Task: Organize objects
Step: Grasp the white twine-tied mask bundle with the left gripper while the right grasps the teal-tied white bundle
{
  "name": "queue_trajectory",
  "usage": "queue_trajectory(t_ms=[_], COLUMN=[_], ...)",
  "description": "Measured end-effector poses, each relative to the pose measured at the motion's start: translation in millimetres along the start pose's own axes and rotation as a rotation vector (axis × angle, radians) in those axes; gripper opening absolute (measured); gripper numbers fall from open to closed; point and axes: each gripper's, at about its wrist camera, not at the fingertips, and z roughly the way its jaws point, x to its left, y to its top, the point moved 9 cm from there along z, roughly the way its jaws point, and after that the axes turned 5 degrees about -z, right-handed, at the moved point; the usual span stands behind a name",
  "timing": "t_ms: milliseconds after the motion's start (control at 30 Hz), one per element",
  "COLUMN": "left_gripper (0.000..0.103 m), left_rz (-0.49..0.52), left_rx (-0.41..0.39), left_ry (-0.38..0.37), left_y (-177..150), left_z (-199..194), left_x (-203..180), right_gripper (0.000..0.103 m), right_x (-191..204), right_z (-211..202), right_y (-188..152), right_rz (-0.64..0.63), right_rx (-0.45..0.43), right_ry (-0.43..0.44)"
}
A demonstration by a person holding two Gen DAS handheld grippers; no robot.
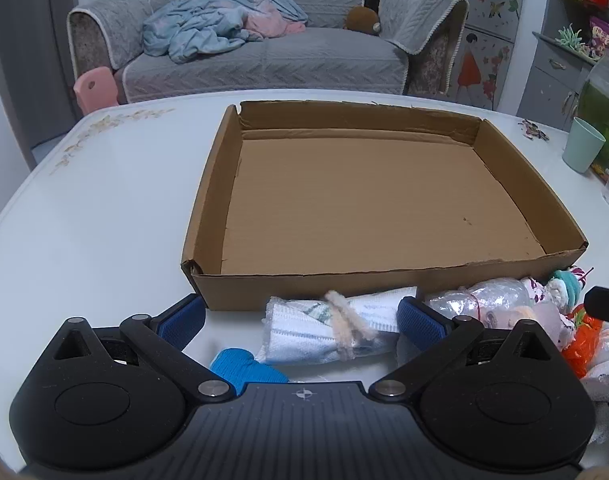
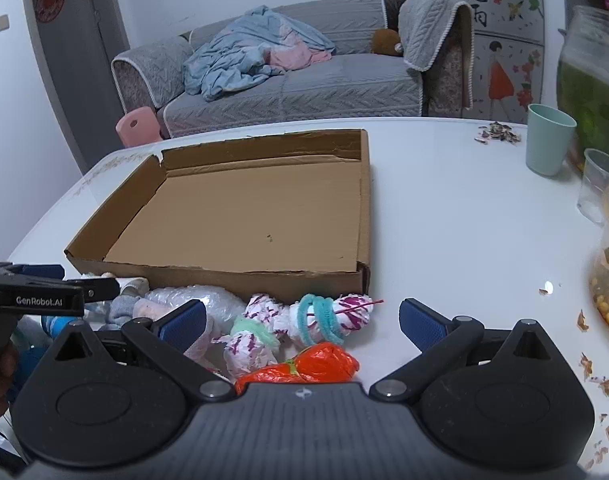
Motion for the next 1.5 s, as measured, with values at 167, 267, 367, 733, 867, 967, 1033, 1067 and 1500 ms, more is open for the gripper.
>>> queue_trajectory(t_ms=[167, 267, 367, 733, 867, 967, 1033, 1067, 1500], left_gripper=[0.103, 0.103, 0.103, 0.103, 0.102, 0.099, 0.099, 0.100, 0.080], left_rz=[0.002, 0.008, 0.015, -0.074, -0.072, -0.066, -0.062, -0.052, -0.010], left_rx=[0.000, 0.000, 0.005, 0.109, 0.125, 0.133, 0.123, 0.121, 0.137], left_ry=[0.002, 0.003, 0.001, -0.075, -0.079, -0.082, -0.102, -0.098, -0.069], left_y=[1, 1, 1, -7, -9, -10, -8, -7, -12], left_z=[2, 3, 8, 18, 15, 13, 11, 11, 22], left_x=[-1, -2, -4, 16, 17, 18, 16, 14, 1], right_gripper=[0.103, 0.103, 0.103, 0.103, 0.100, 0.087, 0.073, 0.061, 0.047], right_x=[-3, -5, -7, -21, -17, -17, -19, -21, -27], right_z=[3, 4, 8, 40, 42, 40, 37, 35, 18], right_y=[-1, 0, -2, -17, -18, -21, -21, -20, -15], right_rz=[0.009, 0.027, 0.033, 0.042, 0.039, 0.036, 0.034, 0.022, 0.056], right_rx=[0.010, 0.013, 0.028, 0.176, 0.190, 0.193, 0.186, 0.182, 0.123], right_ry=[-0.003, -0.001, -0.004, -0.074, -0.060, -0.053, -0.067, -0.077, -0.036])
